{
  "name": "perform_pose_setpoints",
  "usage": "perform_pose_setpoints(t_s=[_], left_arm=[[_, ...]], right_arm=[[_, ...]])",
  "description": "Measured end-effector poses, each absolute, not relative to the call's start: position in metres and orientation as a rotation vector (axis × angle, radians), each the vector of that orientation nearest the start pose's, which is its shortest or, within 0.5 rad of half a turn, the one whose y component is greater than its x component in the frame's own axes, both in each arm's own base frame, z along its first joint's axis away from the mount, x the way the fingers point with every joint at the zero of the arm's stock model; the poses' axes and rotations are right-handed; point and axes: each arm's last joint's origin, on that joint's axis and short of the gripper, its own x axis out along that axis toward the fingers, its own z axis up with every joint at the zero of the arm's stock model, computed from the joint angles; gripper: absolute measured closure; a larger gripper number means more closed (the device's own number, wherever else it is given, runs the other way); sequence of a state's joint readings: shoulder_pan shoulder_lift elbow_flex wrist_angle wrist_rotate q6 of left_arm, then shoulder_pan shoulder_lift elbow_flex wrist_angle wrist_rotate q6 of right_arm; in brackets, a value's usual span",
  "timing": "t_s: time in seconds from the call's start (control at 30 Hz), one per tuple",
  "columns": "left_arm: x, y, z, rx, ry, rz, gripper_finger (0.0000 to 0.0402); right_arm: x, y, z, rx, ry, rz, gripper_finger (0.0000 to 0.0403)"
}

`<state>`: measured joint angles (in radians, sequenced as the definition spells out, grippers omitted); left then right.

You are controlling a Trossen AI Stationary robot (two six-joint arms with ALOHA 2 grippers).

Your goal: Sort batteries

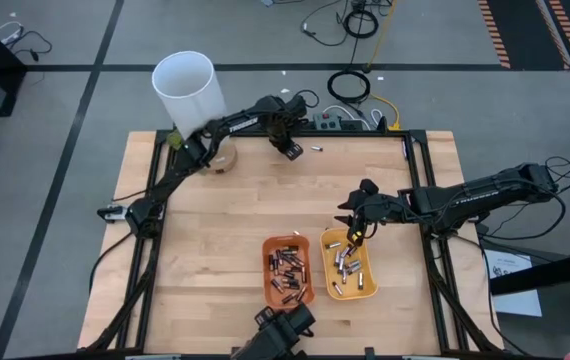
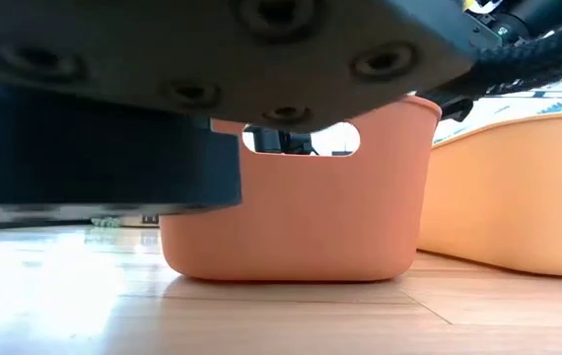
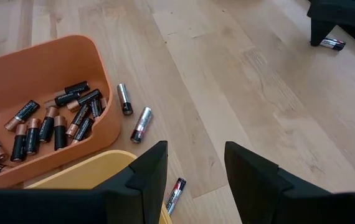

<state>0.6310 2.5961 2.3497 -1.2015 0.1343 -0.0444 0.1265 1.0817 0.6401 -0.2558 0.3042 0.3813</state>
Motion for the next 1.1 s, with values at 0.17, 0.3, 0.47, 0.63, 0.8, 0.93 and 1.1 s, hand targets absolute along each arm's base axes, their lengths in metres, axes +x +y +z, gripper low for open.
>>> perform_pose_setpoints(t_s=[0.17,0.3,0.47,0.63,0.8,0.93,1.1], left_arm=[[0.414,0.292,0.149,-0.564,1.370,0.447,0.0355],[0.414,0.285,0.161,-0.562,1.370,0.431,0.0355],[0.421,0.263,0.185,-0.503,1.362,0.373,0.0355],[0.431,0.231,0.197,-0.422,1.404,0.280,0.0355],[0.440,0.194,0.210,-0.326,1.450,0.170,0.0356],[0.443,0.168,0.227,-0.247,1.450,0.093,0.0356],[0.445,0.129,0.250,-0.205,1.403,-0.122,0.0356]], right_arm=[[0.216,0.019,0.225,0.224,0.644,-0.276,0.0252],[0.216,0.019,0.225,0.224,0.642,-0.276,0.0252],[0.216,0.019,0.225,0.225,0.640,-0.276,0.0252],[0.216,0.019,0.225,0.229,0.640,-0.277,0.0252],[0.215,0.019,0.224,0.234,0.645,-0.280,0.0252],[0.214,0.020,0.223,0.232,0.659,-0.279,0.0252],[0.210,0.026,0.221,0.224,0.699,-0.264,0.0252]])
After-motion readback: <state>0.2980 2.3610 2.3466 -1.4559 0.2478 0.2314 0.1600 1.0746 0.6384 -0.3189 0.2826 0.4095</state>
